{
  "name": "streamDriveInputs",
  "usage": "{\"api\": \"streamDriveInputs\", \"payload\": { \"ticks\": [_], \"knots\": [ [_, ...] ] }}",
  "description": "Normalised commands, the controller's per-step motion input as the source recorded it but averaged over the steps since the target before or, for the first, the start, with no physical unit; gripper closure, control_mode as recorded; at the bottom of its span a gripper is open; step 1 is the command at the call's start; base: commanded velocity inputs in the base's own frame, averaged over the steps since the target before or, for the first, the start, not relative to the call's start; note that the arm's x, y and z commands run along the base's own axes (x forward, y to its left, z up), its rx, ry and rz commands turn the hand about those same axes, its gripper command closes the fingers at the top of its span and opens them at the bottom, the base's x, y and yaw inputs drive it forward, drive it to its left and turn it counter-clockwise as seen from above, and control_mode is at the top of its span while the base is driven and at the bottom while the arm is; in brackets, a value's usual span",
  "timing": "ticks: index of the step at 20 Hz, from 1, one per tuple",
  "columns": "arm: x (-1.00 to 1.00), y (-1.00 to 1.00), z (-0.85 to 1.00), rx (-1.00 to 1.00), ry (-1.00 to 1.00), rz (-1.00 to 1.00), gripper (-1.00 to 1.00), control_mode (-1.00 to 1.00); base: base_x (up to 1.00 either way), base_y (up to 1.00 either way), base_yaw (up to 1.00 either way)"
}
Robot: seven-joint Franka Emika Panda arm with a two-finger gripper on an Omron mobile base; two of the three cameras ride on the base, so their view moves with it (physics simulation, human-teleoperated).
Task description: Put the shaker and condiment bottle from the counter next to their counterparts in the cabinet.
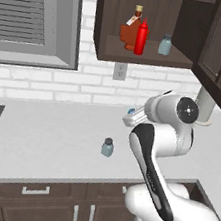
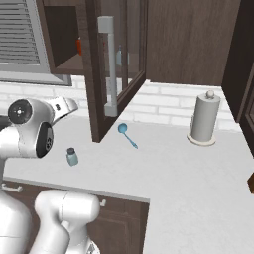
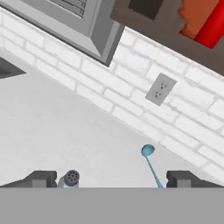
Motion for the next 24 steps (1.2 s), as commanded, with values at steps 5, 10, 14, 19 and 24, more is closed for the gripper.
{"api": "streamDriveInputs", "payload": {
  "ticks": [5, 10, 14, 19, 24],
  "knots": [
    [-0.52, 0.18, -0.49, -0.03, 0.03, 0.0, -1.0, -1.0, 0.0, 0.0, 0.0],
    [-0.24, 0.0, -0.08, 0.09, 0.11, 0.0, -1.0, -1.0, 0.0, 0.0, 0.0],
    [-0.15, 0.0, 0.0, 0.22, 0.16, 0.0, -1.0, -1.0, 0.0, 0.0, 0.0],
    [-0.06, 0.03, -0.11, 0.07, 0.09, -0.01, -1.0, -1.0, 0.0, 0.0, 0.0],
    [-0.11, 0.1, -0.34, 0.0, 0.01, -0.04, -1.0, -1.0, 0.0, 0.0, 0.0]
  ]
}}
